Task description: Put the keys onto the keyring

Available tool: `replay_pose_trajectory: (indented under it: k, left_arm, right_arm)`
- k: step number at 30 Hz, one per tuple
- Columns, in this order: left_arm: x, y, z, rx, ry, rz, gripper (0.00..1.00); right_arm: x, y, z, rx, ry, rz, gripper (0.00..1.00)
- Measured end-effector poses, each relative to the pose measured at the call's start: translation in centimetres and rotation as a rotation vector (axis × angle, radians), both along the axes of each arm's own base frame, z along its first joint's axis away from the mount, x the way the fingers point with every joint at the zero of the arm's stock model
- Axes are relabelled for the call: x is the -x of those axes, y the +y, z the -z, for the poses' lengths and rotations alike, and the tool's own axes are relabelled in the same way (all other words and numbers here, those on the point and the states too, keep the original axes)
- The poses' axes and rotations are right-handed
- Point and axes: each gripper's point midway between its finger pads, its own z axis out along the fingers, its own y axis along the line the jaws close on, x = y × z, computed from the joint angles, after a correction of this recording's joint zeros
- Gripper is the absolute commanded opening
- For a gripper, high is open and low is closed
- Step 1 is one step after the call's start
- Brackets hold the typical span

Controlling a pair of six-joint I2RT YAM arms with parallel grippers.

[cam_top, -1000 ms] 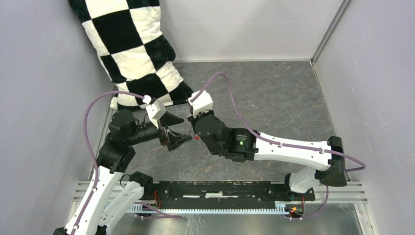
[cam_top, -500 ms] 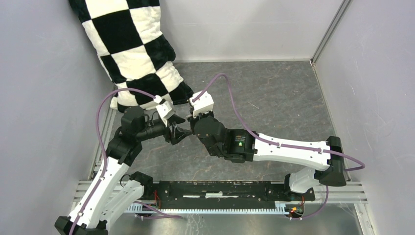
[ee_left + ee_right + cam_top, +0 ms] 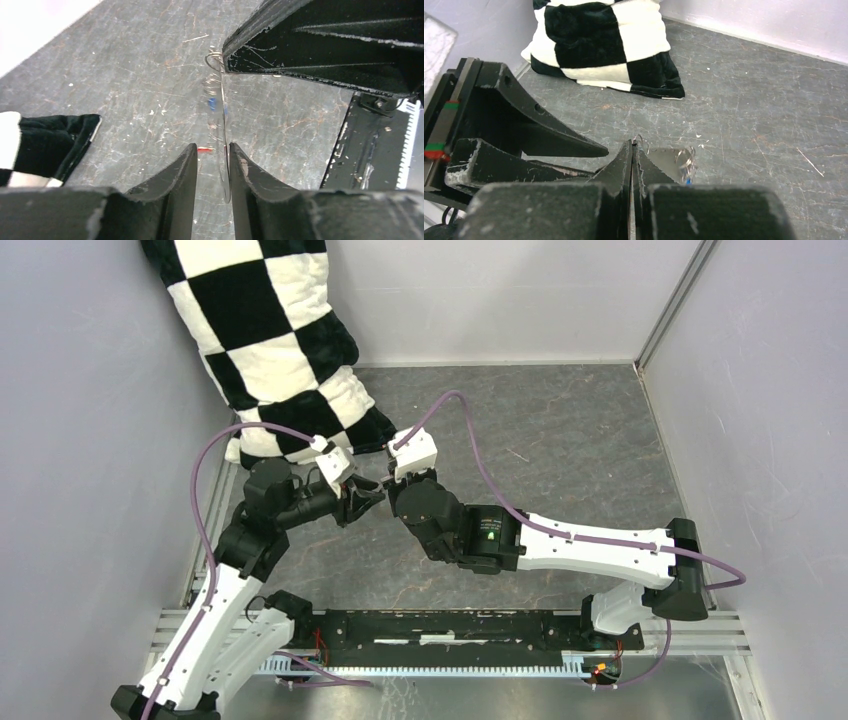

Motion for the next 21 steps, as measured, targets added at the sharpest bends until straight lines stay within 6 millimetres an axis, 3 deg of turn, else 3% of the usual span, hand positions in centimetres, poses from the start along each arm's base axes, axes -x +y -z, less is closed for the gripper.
replay_pose_trajectory:
  k: [5, 11, 21]
  left_arm:
    - [0.0, 0.3, -0.5, -0.026, -0.072, 0.006, 0.27]
    - [0.5, 0.6, -0.7, -0.076, -0.168, 0.051, 0.03]
    - [1.8, 1.0, -0.3, -0.190, -0.368, 0.160, 0.02]
  right_arm:
    - [0.1, 0.0, -0.1, -0.018, 0.008, 0.001, 0.01]
    - [0.3, 0.1, 0.2, -0.036, 0.036, -0.012, 0.01]
    - [-0.8, -0.9, 2.1, -0.143, 0.224, -0.105, 0.01]
